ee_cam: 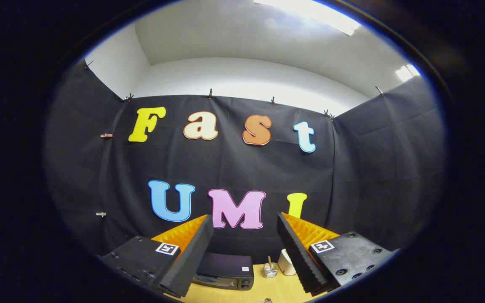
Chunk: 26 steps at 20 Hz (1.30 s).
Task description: Open the toaster oven, put the food inside, and close the toaster oven door.
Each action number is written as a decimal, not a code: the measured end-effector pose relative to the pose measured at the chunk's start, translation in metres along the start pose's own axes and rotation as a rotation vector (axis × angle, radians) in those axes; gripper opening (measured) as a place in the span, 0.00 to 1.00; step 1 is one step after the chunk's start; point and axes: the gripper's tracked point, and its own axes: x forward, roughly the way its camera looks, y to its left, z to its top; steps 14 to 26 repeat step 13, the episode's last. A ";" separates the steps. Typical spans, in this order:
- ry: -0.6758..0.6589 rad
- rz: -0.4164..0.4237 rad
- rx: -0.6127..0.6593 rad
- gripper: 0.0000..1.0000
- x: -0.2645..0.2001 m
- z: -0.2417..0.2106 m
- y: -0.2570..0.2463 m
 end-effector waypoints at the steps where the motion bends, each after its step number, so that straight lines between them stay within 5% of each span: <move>1: -0.002 0.006 0.008 0.97 0.001 0.001 0.001; 26: 0.005 0.035 0.038 0.97 -0.001 0.008 -0.002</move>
